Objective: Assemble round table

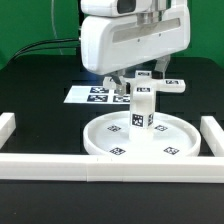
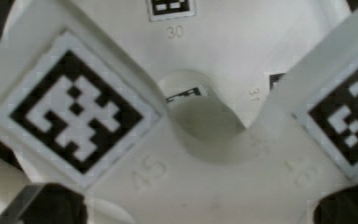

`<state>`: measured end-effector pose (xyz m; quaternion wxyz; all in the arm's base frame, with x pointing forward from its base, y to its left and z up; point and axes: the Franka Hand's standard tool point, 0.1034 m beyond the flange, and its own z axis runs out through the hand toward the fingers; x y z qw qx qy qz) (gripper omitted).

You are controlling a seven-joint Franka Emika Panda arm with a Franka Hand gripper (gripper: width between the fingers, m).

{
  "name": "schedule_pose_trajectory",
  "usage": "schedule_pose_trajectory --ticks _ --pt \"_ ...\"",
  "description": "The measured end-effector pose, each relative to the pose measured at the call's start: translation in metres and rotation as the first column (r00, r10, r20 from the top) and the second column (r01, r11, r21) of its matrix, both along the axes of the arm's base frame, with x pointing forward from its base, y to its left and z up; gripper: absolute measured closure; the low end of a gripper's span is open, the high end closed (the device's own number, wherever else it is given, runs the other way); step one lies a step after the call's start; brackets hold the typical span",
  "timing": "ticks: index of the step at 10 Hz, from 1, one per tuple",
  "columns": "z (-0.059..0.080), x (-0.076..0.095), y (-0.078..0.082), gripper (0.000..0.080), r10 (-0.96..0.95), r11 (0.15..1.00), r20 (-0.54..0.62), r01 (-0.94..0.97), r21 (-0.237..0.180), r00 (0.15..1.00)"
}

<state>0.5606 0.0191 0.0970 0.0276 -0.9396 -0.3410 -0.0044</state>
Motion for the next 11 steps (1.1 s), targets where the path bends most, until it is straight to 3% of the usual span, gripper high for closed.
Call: schedule_pose_trajectory --ticks 2,5,6,7,11 --pt "0.0002 0.0001 -0.0001 0.0358 -0.001 1.0 0.0 0.001 0.0 1.0" --pt "0.0001 0.0001 -0.0003 0.0356 -0.031 1.0 -0.001 0.031 0.0 1.0" --pt "0.0001 0.0001 -0.0001 0.0356 -0.082 0.997 -0.004 0.082 0.001 0.997" --pt "0.0 0.0 0.0004 0.0356 -0.249 0.968 -0.014 0.249 0.002 0.968" --pt "0.0 0.0009 0.0032 0.0354 -0.679 0.734 -0.024 0.679 0.014 0.734"
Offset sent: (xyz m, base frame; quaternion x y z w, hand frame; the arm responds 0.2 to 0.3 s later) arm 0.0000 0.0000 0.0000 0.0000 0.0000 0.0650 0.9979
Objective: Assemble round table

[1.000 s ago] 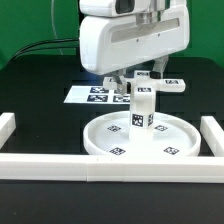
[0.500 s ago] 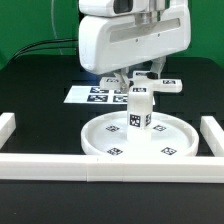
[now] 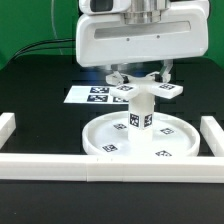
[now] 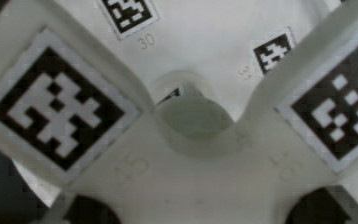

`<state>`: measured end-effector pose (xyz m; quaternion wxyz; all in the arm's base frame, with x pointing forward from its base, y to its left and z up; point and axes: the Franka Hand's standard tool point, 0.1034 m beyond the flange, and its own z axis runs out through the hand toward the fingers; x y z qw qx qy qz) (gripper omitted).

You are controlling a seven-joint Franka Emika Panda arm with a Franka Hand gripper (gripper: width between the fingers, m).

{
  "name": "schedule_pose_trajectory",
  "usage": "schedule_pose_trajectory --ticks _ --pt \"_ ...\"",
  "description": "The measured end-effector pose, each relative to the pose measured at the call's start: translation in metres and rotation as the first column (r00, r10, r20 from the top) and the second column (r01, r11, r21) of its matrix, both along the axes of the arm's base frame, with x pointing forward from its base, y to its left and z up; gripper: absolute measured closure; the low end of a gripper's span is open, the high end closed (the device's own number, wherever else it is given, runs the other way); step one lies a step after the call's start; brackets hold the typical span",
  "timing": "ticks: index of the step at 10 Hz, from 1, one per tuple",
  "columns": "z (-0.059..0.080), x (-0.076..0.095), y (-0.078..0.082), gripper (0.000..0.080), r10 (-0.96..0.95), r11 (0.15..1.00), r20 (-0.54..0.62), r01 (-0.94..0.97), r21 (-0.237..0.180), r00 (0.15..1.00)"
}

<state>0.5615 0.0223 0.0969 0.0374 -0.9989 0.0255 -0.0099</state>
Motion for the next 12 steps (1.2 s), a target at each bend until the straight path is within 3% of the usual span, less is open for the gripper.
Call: schedule_pose_trajectory --ticks 6,10,12 --pt "0.0 0.002 0.002 0.0354 -0.356 0.935 -0.021 0.356 0.005 0.934" --pt "0.0 0.0 0.009 0.0354 -0.726 0.684 -0.069 0.729 0.042 0.685" --pt "0.001 -0.001 0.011 0.0347 -0.745 0.663 -0.072 0.748 0.039 0.663"
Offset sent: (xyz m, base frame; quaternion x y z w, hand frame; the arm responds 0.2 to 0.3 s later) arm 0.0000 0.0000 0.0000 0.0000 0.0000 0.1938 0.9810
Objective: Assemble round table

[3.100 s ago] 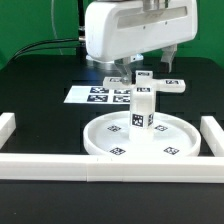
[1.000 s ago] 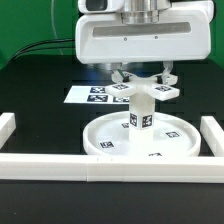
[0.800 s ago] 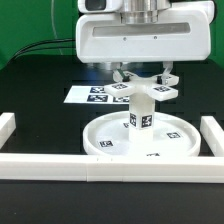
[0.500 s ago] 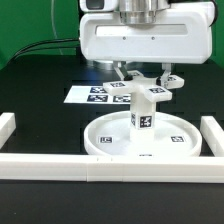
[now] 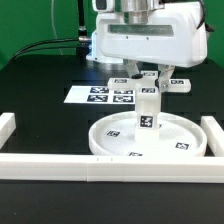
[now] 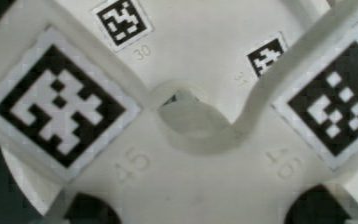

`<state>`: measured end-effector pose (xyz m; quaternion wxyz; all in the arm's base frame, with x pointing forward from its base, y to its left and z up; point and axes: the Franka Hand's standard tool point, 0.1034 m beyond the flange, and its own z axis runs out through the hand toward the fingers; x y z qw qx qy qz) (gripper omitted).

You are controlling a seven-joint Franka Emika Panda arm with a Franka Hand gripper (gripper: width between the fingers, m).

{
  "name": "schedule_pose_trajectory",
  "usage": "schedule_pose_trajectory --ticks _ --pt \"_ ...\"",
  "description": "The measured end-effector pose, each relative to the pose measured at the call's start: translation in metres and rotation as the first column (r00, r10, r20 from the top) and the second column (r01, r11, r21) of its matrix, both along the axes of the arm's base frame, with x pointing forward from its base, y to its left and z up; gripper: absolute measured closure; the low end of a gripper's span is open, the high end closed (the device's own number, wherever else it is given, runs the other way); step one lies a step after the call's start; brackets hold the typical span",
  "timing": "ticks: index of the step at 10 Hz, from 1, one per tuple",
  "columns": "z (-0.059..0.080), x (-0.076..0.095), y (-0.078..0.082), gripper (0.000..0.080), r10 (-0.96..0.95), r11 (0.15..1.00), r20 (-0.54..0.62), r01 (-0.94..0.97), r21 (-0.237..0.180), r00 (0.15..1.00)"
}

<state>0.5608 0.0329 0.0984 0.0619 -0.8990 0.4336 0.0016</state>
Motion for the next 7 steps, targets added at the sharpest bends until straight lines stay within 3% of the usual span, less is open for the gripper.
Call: schedule_pose_trajectory --ticks 1,2,4,7 --pt "0.006 -0.001 0.003 0.0347 0.004 1.0 -0.013 -0.004 0.01 1.0" --pt "0.012 -0.002 0.004 0.0187 0.006 1.0 -0.017 -0.005 0.017 1.0" --pt "0.036 -0.003 0.006 0.0157 0.01 0.999 -0.027 -0.009 0.041 1.0" --pt "0.029 -0.003 0.005 0.0151 0.009 0.999 -0.025 -0.008 0.034 1.0"
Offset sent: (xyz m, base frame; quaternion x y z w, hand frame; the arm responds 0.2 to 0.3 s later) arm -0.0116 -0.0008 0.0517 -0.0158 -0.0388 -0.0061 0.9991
